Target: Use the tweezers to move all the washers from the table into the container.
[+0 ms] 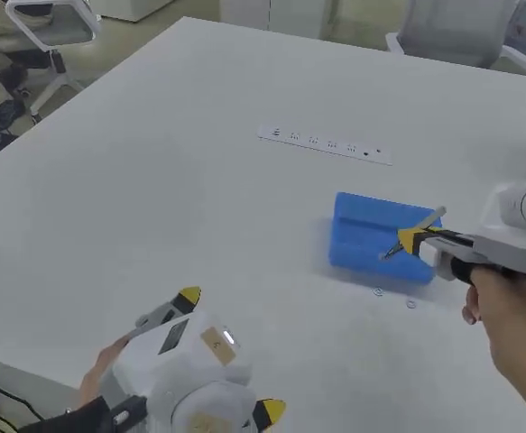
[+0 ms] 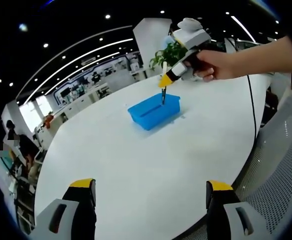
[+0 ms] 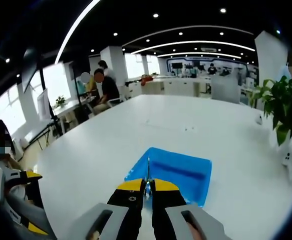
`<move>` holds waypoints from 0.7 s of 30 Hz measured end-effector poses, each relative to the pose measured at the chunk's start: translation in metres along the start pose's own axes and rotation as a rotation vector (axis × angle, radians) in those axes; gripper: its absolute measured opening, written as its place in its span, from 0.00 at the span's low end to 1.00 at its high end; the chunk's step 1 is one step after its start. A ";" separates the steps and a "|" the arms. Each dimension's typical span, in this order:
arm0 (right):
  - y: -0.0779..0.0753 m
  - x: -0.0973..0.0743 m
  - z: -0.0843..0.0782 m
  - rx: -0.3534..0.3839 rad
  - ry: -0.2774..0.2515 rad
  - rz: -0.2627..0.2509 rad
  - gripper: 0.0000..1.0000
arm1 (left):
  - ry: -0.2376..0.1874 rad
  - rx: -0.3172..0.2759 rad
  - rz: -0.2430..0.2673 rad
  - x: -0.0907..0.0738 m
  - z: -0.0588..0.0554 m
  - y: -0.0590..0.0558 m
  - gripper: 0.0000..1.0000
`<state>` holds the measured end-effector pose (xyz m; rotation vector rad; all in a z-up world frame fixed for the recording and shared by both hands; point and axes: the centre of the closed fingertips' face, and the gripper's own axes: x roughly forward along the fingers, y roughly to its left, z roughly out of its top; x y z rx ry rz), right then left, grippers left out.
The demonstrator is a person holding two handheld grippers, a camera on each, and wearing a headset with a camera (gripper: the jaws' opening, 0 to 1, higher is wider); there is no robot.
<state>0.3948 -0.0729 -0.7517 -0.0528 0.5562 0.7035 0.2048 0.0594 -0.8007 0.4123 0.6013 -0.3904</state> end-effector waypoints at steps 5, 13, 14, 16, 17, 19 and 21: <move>-0.005 0.009 0.007 -0.005 -0.006 -0.004 0.02 | -0.001 -0.008 0.004 0.000 0.000 0.001 0.93; -0.012 0.021 0.002 -0.001 0.011 -0.011 0.02 | 0.004 -0.004 -0.001 0.000 -0.001 0.001 0.93; -0.012 0.022 0.000 -0.001 0.014 -0.011 0.02 | 0.004 -0.004 -0.003 0.000 -0.001 0.000 0.93; -0.014 0.025 -0.001 0.003 0.016 -0.016 0.02 | 0.006 -0.004 -0.009 0.001 -0.001 -0.001 0.93; -0.015 0.026 -0.001 0.004 0.018 -0.018 0.02 | 0.008 -0.001 -0.009 0.001 -0.001 -0.001 0.93; -0.016 0.029 -0.002 0.005 0.020 -0.021 0.02 | 0.012 0.002 -0.013 0.001 -0.002 -0.002 0.93; -0.018 0.032 -0.002 0.009 0.022 -0.023 0.02 | 0.013 0.003 -0.015 0.001 -0.002 -0.003 0.93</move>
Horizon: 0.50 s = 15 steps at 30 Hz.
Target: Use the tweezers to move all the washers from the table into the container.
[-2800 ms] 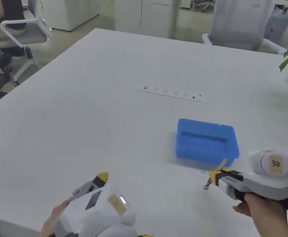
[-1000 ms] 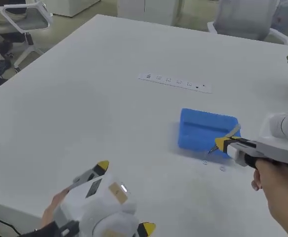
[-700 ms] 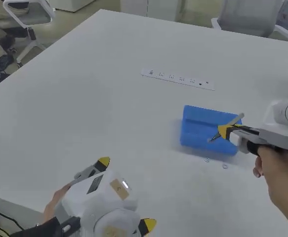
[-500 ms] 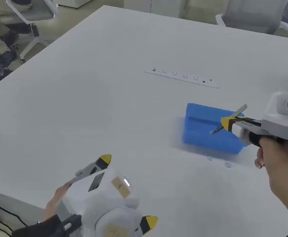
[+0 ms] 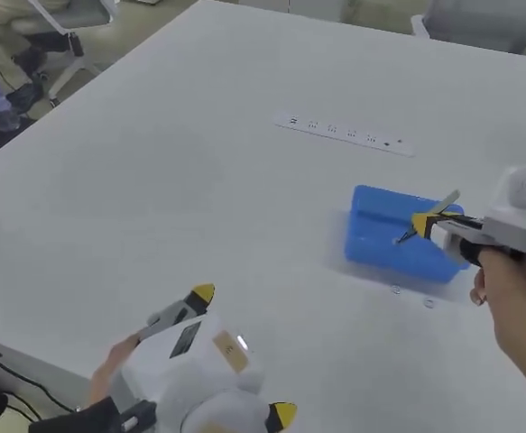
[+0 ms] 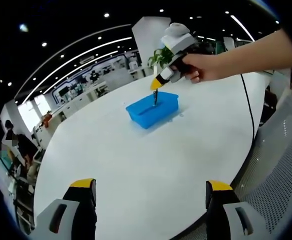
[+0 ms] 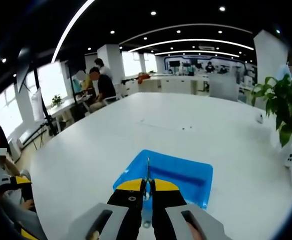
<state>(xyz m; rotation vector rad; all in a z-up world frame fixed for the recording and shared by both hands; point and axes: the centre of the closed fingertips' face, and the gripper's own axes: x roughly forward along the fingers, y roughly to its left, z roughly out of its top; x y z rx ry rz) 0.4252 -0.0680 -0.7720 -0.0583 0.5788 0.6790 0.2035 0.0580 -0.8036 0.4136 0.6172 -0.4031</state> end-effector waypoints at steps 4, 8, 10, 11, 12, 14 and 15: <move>-0.004 0.009 -0.004 0.006 0.013 -0.004 0.02 | 0.007 -0.002 0.000 0.001 -0.001 0.000 0.92; -0.006 0.017 -0.011 0.010 0.034 -0.004 0.02 | 0.015 -0.005 0.003 0.001 -0.003 0.001 0.92; -0.006 0.020 -0.015 0.008 0.044 -0.004 0.02 | 0.018 -0.010 0.004 0.002 -0.003 0.002 0.92; -0.007 0.021 -0.016 0.009 0.047 -0.004 0.02 | 0.019 -0.013 0.005 0.002 -0.003 0.002 0.92; -0.007 0.022 -0.018 0.011 0.050 -0.003 0.02 | 0.019 -0.016 0.006 0.002 -0.003 0.003 0.92; -0.007 0.024 -0.020 0.009 0.054 -0.003 0.02 | 0.019 -0.017 0.006 0.002 -0.003 0.003 0.92; -0.007 0.025 -0.022 0.007 0.059 -0.002 0.02 | 0.021 -0.018 0.005 0.002 -0.003 0.003 0.92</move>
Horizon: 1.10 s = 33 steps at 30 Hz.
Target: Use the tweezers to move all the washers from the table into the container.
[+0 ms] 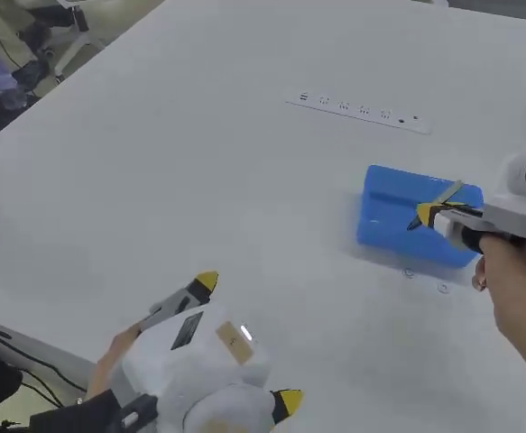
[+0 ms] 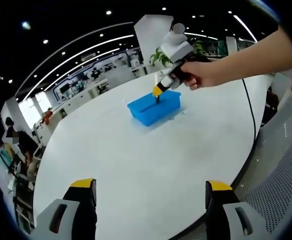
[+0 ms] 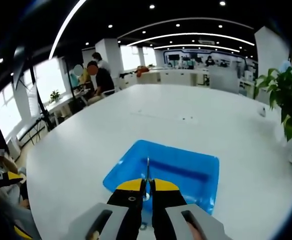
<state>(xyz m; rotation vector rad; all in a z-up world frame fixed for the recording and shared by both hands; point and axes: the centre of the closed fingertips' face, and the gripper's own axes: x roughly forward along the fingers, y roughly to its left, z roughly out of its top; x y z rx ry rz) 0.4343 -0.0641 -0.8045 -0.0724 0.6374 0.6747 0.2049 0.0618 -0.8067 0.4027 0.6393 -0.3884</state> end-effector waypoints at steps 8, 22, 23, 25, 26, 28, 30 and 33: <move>-0.005 0.008 -0.006 -0.005 0.015 -0.004 0.02 | 0.011 0.002 0.000 0.001 -0.002 0.000 0.91; -0.006 0.012 -0.011 -0.007 0.025 -0.001 0.02 | 0.026 -0.002 0.005 0.001 -0.005 0.001 0.91; -0.006 0.012 -0.011 -0.007 0.024 -0.003 0.02 | 0.025 0.001 0.005 0.001 -0.005 0.001 0.91; -0.005 0.011 -0.012 -0.013 0.021 -0.004 0.02 | 0.025 0.002 0.003 0.002 -0.005 0.000 0.91; -0.005 0.011 -0.012 -0.017 0.019 -0.005 0.02 | 0.026 0.003 0.003 0.002 -0.005 0.000 0.91; -0.005 0.011 -0.013 -0.020 0.015 -0.004 0.02 | 0.025 0.005 0.003 0.001 -0.005 0.000 0.91; -0.006 0.010 -0.013 -0.016 0.010 -0.004 0.02 | 0.027 0.005 0.003 0.002 -0.005 0.000 0.91; -0.007 0.010 -0.013 -0.008 0.015 0.001 0.02 | 0.023 0.005 0.004 0.001 -0.004 0.000 0.90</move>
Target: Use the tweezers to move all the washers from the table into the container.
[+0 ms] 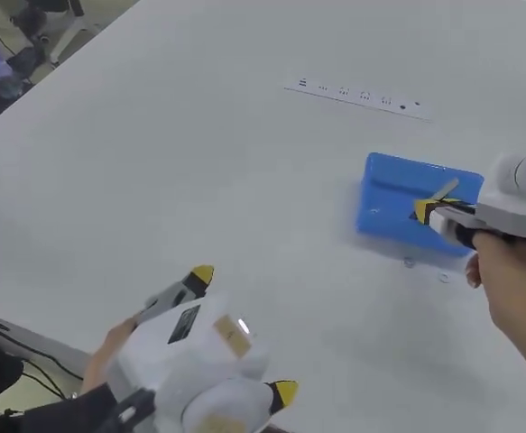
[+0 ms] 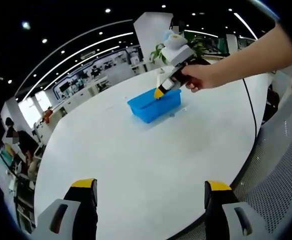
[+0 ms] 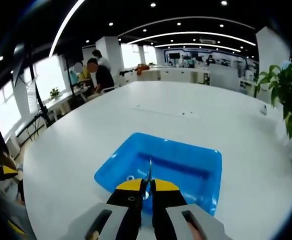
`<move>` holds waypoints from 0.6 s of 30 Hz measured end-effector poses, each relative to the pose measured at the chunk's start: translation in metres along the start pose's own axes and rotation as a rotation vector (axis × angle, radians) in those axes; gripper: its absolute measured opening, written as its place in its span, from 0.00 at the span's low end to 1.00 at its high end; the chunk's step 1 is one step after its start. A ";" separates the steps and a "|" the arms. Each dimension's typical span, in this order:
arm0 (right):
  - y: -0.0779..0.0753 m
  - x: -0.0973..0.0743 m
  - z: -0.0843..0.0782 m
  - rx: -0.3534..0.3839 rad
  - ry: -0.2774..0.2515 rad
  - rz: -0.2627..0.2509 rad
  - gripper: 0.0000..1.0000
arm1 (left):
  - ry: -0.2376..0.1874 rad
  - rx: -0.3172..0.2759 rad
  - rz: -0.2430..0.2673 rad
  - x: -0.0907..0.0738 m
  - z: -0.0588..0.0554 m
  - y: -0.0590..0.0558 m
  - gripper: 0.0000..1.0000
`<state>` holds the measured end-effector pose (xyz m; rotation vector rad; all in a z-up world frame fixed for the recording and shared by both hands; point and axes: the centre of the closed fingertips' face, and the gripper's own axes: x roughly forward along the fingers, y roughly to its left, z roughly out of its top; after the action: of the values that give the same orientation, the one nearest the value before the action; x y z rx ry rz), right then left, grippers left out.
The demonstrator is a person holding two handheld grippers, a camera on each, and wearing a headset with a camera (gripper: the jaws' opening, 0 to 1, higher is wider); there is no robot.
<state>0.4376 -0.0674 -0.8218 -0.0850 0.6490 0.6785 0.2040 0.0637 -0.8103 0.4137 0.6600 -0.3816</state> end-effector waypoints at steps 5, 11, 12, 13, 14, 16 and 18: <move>0.001 0.000 -0.002 -0.011 0.017 0.014 0.03 | -0.007 0.007 0.001 0.000 0.001 0.000 0.90; 0.004 0.000 -0.004 -0.018 0.036 0.032 0.04 | -0.015 0.008 0.007 -0.001 0.003 0.001 0.90; 0.004 0.000 -0.004 -0.023 0.039 0.031 0.04 | -0.016 0.010 0.008 -0.001 0.003 0.001 0.90; 0.004 -0.001 -0.004 -0.025 0.041 0.027 0.04 | -0.016 0.010 0.009 -0.001 0.003 0.001 0.90; 0.005 -0.003 -0.004 -0.031 0.042 0.017 0.04 | -0.017 0.011 0.011 -0.001 0.003 0.001 0.90; 0.006 -0.006 0.001 -0.042 0.022 0.009 0.04 | -0.021 0.009 0.015 -0.002 0.004 0.002 0.90; 0.007 -0.010 0.005 -0.035 0.015 0.015 0.03 | -0.024 0.006 0.018 -0.002 0.004 0.003 0.90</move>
<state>0.4302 -0.0656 -0.8109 -0.1183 0.6525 0.7043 0.2059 0.0649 -0.8054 0.4201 0.6318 -0.3714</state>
